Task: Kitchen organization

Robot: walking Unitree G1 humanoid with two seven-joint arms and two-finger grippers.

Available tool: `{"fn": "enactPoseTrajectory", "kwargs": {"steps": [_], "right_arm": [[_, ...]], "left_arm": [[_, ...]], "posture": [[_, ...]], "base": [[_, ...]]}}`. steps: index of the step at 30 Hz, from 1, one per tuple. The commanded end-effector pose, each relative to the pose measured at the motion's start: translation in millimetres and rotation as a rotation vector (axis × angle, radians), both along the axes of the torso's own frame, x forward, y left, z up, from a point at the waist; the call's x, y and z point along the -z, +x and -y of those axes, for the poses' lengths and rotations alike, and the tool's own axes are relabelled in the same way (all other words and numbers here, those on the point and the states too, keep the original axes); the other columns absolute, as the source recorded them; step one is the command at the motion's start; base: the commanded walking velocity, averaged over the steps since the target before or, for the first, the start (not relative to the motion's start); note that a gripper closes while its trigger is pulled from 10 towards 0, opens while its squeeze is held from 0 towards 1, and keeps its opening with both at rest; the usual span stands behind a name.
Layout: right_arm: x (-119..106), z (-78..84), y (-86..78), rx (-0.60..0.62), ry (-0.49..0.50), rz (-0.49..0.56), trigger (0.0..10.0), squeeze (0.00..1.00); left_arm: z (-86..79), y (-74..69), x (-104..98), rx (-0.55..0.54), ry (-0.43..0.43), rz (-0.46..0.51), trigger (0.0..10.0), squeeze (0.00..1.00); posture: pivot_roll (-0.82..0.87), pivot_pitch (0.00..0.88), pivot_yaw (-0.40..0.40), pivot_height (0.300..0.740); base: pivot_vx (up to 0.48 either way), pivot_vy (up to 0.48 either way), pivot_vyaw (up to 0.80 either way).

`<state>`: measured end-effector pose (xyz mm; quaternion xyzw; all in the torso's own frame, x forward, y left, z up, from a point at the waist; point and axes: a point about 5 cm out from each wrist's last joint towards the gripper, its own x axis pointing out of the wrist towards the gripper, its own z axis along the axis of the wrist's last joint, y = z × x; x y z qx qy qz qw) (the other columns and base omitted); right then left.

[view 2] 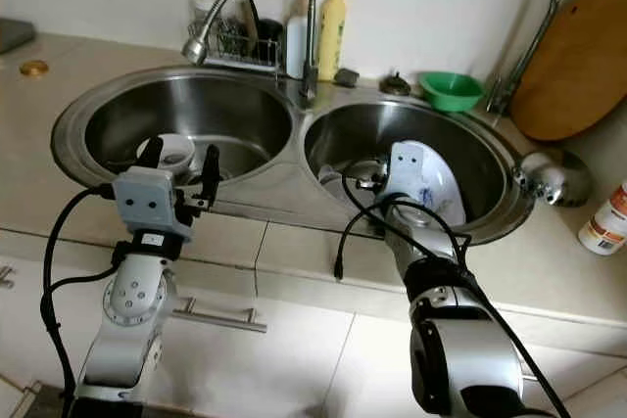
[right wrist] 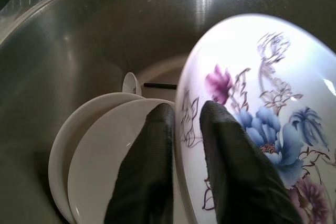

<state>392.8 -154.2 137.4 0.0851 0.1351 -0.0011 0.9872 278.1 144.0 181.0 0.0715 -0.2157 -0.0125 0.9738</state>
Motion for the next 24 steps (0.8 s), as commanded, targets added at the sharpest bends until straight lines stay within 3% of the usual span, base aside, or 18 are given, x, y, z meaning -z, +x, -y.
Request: {"fn": "enactPoseTrajectory", "kwargs": {"steps": [1,8,12,13,15,19,23,24], "right_arm": [[8,7.1,-2.2,0.028,0.005,-0.035,10.0,1.0],[-14,-9.4,0.8,-0.081,0.002,0.11,10.0,1.0],[-46,-26.6,-2.8,-0.177,0.028,0.316,10.0,1.0],[-62,-32.1,-7.8,-0.211,0.032,0.428,10.0,1.0],[-76,-35.5,-13.9,-0.225,0.029,0.539,10.0,1.0],[-96,-37.0,-28.6,-0.212,-0.081,0.734,10.0,1.0],[-99,-38.3,-34.6,-0.218,-0.137,0.784,10.0,1.0],[-99,-39.7,-41.7,-0.224,-0.191,0.814,10.0,1.0]], "left_arm": [[5.2,-0.1,0,0.021,-0.001,-0.013,10.0,0.0],[6.0,0.8,1,0.025,-0.011,-0.02,10.0,0.0],[7.3,-0.3,-1,0.044,-0.013,-0.013,10.0,0.0],[7.7,-0.3,0,0.049,-0.015,-0.018,10.0,0.0],[8.0,-0.1,0,0.054,-0.015,-0.025,10.0,0.0],[8.7,0.0,1,0.059,-0.017,-0.03,10.0,0.0],[8.5,-0.1,1,0.06,-0.017,-0.03,10.0,0.0],[8.3,-0.2,1,0.061,-0.018,-0.032,10.0,0.0]], "posture": [[0.06,0.0,-0.081,0.74],[0.06,0.0,-0.083,0.74],[0.06,0.0,-0.084,0.74],[0.06,0.0,-0.084,0.74],[0.06,0.0,-0.085,0.74],[0.06,0.0,-0.083,0.74],[0.06,0.0,-0.082,0.74],[0.06,0.0,-0.082,0.74]], "base": [[0.0,0.0,0.0],[0.0,0.0,0.0],[0.0,0.088,0.0],[0.0,0.48,0.0],[0.0,0.48,0.0],[0.0,0.48,0.0],[0.0,0.48,0.0],[0.0,0.48,0.0]]}}
